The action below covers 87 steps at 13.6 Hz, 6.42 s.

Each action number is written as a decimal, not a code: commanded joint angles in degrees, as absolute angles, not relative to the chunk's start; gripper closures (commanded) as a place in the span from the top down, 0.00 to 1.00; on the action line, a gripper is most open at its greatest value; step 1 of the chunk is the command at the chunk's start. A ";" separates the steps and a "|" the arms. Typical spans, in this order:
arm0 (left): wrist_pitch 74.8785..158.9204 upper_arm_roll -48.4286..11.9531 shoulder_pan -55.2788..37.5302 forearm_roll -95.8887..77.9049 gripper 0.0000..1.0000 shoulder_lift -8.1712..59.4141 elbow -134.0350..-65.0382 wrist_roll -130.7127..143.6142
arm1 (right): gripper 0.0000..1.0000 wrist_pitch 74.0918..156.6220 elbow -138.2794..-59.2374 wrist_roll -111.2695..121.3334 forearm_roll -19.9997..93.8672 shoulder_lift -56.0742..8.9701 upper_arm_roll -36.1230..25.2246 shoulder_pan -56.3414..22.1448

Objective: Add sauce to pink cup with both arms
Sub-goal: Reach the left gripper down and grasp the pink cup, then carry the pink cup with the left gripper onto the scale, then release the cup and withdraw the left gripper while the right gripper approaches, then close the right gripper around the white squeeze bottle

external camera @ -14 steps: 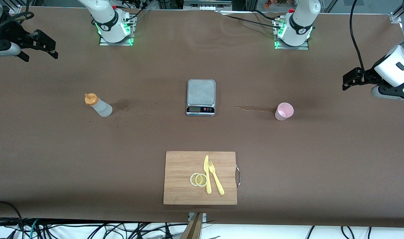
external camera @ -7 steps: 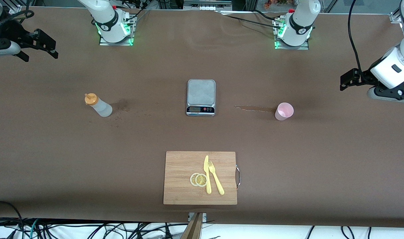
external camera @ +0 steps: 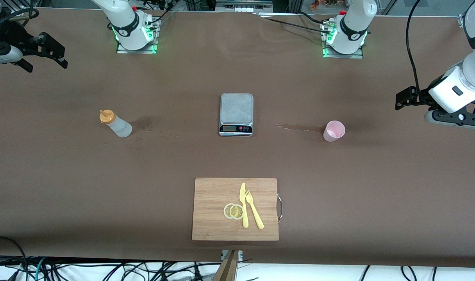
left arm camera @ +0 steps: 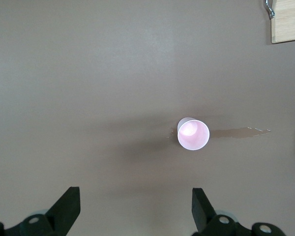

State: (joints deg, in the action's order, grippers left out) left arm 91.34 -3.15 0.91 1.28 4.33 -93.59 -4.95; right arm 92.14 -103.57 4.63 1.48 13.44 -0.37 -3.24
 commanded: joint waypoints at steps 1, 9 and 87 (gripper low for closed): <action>89.74 -3.34 0.70 0.09 1.00 6.85 -91.32 -4.92 | 1.00 92.64 -103.01 4.66 2.37 14.15 -1.23 -4.31; 99.36 -5.09 0.44 -0.44 1.00 15.30 -100.33 -4.31 | 1.00 92.55 -103.01 5.62 3.08 13.18 -1.14 -4.66; 90.54 -4.04 0.53 0.09 1.00 2.02 -94.04 1.05 | 1.00 93.95 -111.09 141.32 46.49 -31.11 -9.58 15.38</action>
